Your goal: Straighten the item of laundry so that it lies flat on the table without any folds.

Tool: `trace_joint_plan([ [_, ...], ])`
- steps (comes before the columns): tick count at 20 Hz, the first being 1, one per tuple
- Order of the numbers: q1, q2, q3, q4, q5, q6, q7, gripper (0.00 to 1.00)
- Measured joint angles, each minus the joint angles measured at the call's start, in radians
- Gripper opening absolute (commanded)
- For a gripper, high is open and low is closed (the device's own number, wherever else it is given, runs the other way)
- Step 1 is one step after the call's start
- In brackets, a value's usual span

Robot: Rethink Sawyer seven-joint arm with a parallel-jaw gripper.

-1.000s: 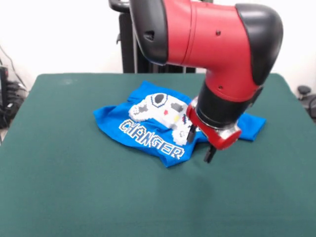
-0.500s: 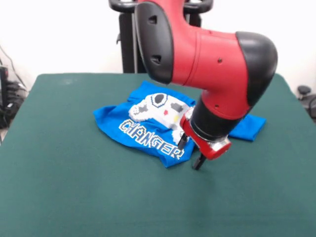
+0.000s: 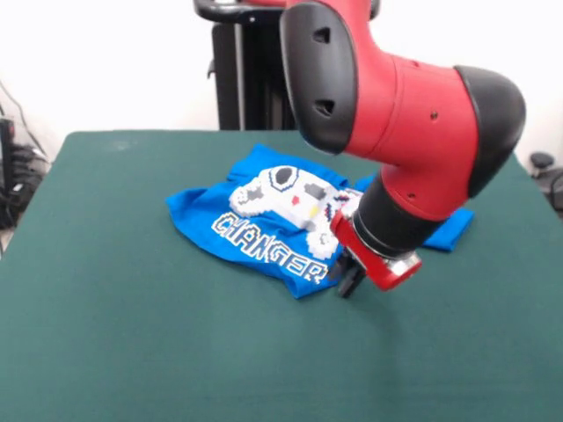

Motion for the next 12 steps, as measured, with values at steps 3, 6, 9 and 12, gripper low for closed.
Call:
trace_joint_plan([
  [3,0.003,0.008,-0.006,-0.013,0.001,0.002,0.000,0.00],
  [6,0.002,0.009,-0.007,-0.014,0.007,0.002,0.000,0.00],
  [9,-0.004,0.009,-0.006,-0.014,0.020,0.002,0.000,0.00],
  [12,-0.015,0.009,-0.004,-0.014,0.040,0.002,0.000,0.00],
])
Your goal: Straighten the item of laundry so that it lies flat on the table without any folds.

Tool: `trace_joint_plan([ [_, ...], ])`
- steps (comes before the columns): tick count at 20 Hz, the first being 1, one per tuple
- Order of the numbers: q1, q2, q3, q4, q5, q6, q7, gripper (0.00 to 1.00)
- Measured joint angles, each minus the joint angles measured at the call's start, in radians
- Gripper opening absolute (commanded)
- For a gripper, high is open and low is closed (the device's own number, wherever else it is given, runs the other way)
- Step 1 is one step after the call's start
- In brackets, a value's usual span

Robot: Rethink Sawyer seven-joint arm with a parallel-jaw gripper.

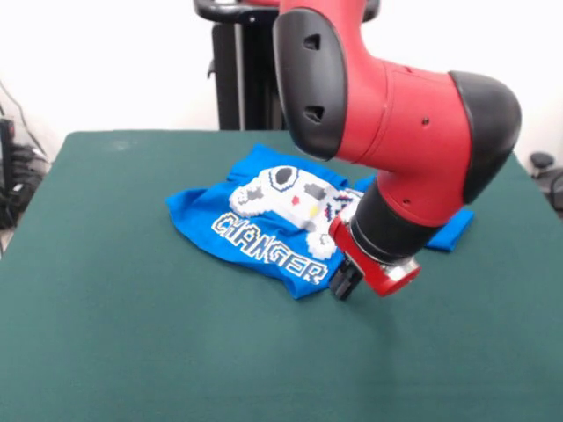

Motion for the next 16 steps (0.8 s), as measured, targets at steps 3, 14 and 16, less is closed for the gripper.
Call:
trace_joint_plan([
  [3,-0.009,-0.004,-0.003,0.002,0.015,0.020,0.000,1.00],
  [14,-0.016,-0.027,-0.004,0.016,0.017,0.049,0.000,1.00],
  [16,-0.016,-0.032,-0.004,0.017,0.017,0.049,0.000,1.00],
])
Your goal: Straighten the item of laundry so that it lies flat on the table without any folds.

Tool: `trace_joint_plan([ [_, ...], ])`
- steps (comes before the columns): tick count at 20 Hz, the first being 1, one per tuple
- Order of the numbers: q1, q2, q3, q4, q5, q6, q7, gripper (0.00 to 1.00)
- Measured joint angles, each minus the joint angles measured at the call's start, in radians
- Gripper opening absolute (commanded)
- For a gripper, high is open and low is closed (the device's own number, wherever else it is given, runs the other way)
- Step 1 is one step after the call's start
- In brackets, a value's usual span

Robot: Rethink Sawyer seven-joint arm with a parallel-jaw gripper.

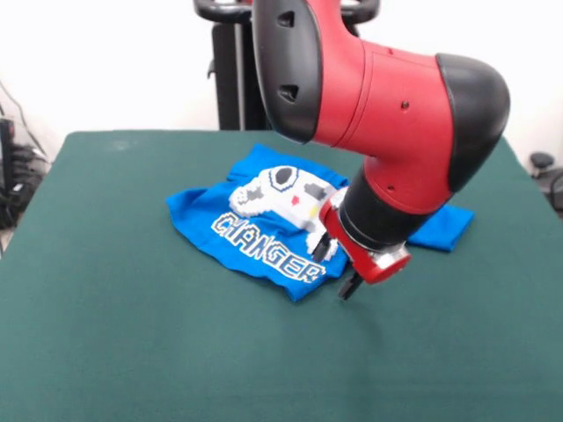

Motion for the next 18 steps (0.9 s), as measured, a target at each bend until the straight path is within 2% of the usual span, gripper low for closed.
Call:
trace_joint_plan([
  [18,0.000,0.000,-0.001,0.000,-0.002,-0.079,0.000,1.00],
])
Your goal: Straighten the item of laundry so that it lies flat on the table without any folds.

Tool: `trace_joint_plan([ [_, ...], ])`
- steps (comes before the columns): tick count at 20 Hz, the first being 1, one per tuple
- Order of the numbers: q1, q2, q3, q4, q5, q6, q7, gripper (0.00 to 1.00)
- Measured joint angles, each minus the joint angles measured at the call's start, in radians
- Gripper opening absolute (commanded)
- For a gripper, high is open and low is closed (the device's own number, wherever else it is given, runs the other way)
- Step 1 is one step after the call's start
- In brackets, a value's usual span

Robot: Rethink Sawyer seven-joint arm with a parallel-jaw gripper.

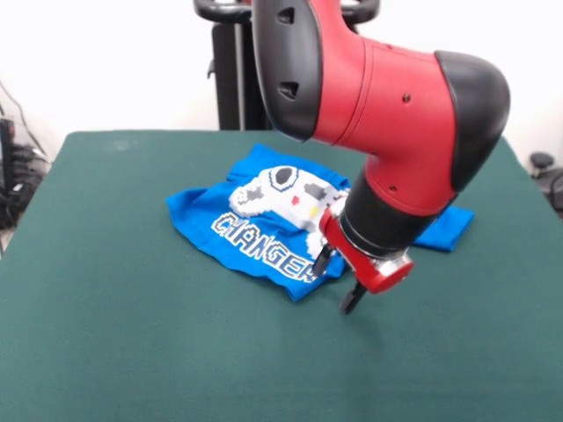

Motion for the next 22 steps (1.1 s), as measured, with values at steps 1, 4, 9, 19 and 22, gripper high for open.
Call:
trace_joint_plan([
  [1,0.001,0.001,-0.001,0.000,0.000,-0.002,0.000,1.00],
  [4,0.004,0.003,-0.006,0.001,0.000,-0.002,0.000,1.00],
  [9,0.012,0.009,-0.015,0.004,0.000,-0.002,0.000,1.00],
  [19,0.019,0.009,-0.039,0.042,0.001,-0.003,0.000,1.00],
  [22,0.019,0.006,-0.041,0.050,0.001,-0.002,0.000,1.00],
])
